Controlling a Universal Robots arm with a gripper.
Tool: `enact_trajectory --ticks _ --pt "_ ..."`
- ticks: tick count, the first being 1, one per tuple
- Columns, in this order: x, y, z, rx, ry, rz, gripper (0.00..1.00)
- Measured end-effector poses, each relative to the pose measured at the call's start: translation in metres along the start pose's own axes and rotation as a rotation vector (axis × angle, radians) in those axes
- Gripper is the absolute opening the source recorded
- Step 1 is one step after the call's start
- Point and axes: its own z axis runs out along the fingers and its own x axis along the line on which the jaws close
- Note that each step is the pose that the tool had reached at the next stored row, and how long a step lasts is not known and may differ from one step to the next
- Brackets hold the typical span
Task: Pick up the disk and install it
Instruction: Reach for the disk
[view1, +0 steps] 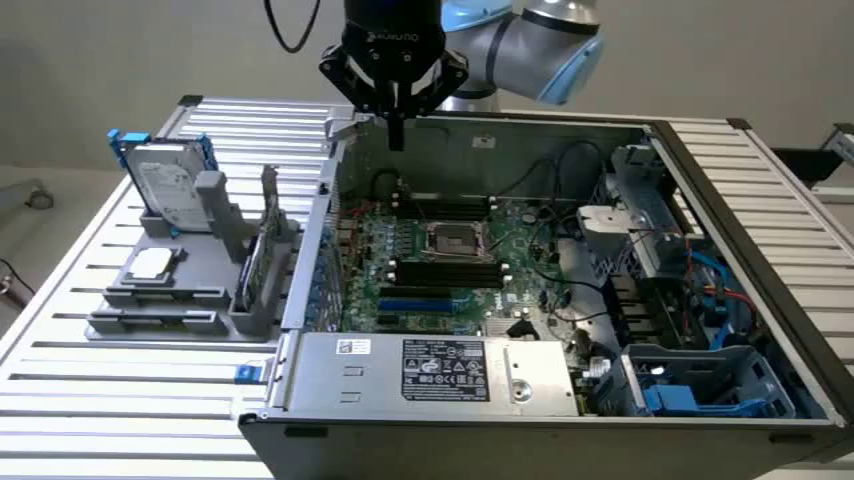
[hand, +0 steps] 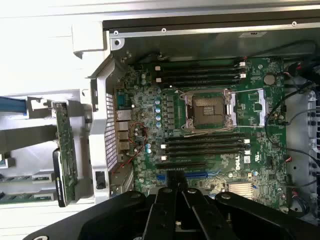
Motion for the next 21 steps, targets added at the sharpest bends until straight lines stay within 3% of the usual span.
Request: enact_trajectory --ticks 15,21 --pt "0.001 0.0 0.0 0.0 -0.0001 0.0 0.11" --pt "0.024 0.0045 -0.0002 0.0003 0.0035 0.0 0.11"
